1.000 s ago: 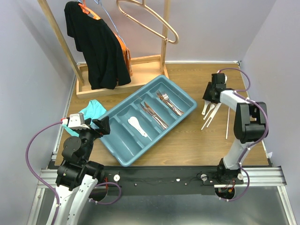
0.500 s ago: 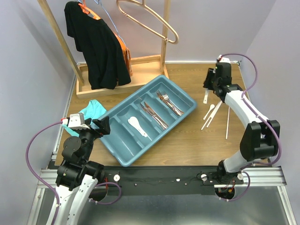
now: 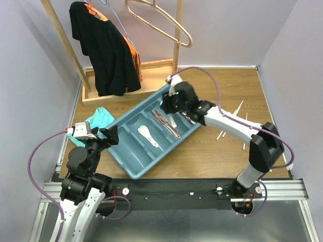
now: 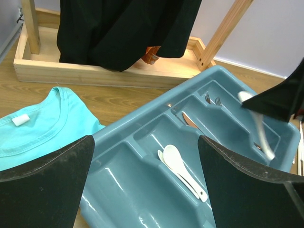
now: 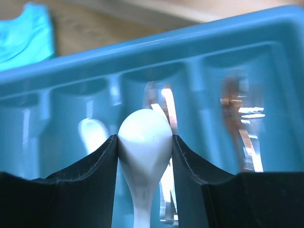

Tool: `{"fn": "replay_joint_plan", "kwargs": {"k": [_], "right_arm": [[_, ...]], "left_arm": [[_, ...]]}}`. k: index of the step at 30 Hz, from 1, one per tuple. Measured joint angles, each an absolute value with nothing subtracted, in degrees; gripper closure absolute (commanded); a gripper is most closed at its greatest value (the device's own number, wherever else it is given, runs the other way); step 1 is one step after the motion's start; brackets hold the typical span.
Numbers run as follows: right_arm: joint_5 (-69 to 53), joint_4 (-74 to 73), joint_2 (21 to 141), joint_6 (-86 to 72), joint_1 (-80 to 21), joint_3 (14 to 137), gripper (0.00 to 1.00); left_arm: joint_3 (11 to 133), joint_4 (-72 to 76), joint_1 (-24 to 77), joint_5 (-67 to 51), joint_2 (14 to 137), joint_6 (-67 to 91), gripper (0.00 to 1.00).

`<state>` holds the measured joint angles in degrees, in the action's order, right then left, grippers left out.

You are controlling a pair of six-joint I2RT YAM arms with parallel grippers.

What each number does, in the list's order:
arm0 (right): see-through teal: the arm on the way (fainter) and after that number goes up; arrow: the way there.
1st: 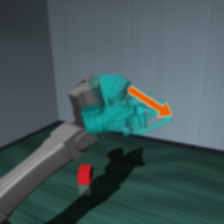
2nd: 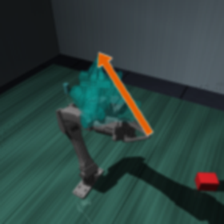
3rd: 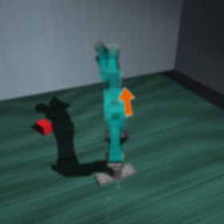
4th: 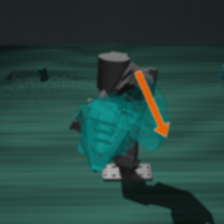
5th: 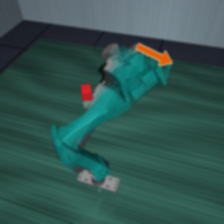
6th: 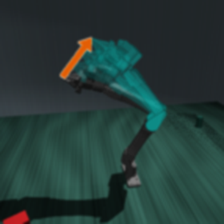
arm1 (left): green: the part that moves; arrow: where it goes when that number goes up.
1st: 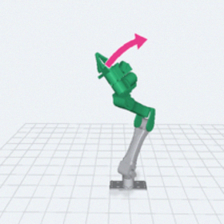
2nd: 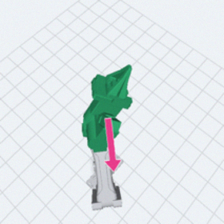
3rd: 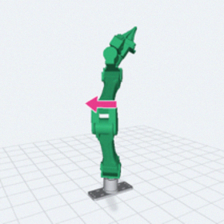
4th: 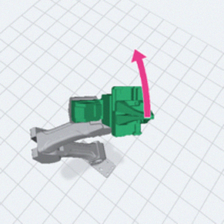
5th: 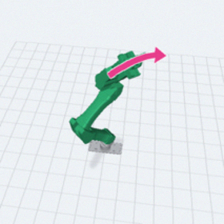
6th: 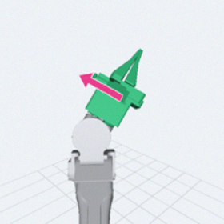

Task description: Sort the eating utensils into containers

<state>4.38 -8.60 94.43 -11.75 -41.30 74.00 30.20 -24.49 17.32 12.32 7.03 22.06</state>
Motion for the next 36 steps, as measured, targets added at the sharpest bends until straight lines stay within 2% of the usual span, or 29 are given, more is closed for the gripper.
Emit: {"fn": "replay_joint_plan", "kwargs": {"k": [5,11,15,21,28,33,36], "right_arm": [[2.07,-5.08,99.02,-12.49,-48.95,74.37,0.64],[0.08,-1.06,106.41,-13.54,-54.43,75.66,0.57],[-0.27,0.08,110.08,-14.17,-55.20,75.57,0.41],[-0.27,0.21,110.76,-14.72,-55.02,74.98,0.26],[2.66,-1.10,106.17,-14.98,-55.02,74.35,0.24],[11.29,-4.08,99.20,-15.22,-54.17,73.60,0.24],[17.41,-6.44,94.43,-16.86,-49.21,72.58,0.25]], "left_arm": [[30.20,-24.47,17.32,12.32,7.03,22.06,0.01],[30.20,-24.49,17.30,12.32,6.79,22.06,0.01],[30.20,-24.49,17.26,12.32,6.59,22.06,0.01],[30.20,-24.49,17.26,12.32,6.59,22.06,0.01],[30.20,-24.51,17.26,12.32,6.59,22.06,0.01],[30.20,-24.51,17.26,12.32,6.59,22.06,0.01],[30.20,-24.49,17.26,12.32,6.59,22.06,0.01]]}}
